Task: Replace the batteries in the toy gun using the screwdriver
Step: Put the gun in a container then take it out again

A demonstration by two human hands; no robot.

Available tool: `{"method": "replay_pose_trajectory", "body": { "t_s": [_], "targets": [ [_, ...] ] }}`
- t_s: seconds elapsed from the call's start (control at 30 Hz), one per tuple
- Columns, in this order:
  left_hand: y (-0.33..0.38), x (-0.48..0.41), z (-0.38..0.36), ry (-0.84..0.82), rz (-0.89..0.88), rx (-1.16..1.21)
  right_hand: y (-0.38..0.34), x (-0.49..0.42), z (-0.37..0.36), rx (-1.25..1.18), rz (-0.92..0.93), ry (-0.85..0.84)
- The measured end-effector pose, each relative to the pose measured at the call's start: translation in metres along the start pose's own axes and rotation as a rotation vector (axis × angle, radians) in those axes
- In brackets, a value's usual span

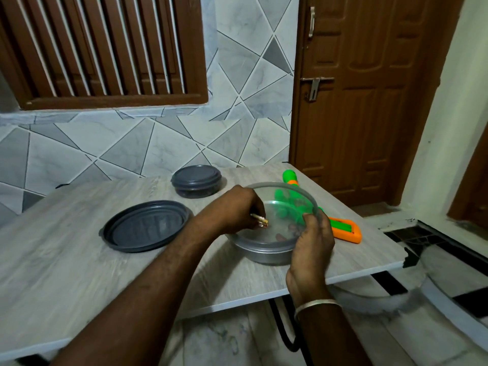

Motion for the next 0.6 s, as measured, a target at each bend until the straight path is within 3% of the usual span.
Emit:
{"method": "replay_pose_trajectory", "body": {
  "t_s": [0.17, 0.23, 0.37, 0.47, 0.6],
  "targets": [
    [-0.003, 0.004, -0.004, -0.039, 0.029, 0.05, 0.006, -0.001, 0.003, 0.025, 0.003, 0.014],
    [-0.008, 0.01, 0.006, 0.019, 0.043, 0.152, 0.007, -0.003, 0.003, 0.035, 0.011, 0.022],
    [-0.039, 0.036, 0.036, 0.383, 0.115, 0.433, 0.008, -0.005, 0.0, 0.019, 0.006, 0.026],
    [-0.084, 0.064, 0.042, 0.594, 0.307, 0.28, 0.007, -0.003, -0.004, -0.005, 0.012, 0.006],
    [-0.136, 0.083, -0.001, 0.31, 0.565, 0.141, 0.006, 0.003, -0.01, -0.009, 0.023, 0.004]
  ]
}}
Point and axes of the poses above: each hand's wrist, its own x-axis away from the middle knuckle, its own z-axis out of the back of the hand, y = z × x, the point moved 7 cm from there along -x, towards the middle knuckle, and after that the axes turned 1 degree about -y, right-handed, at the moved point
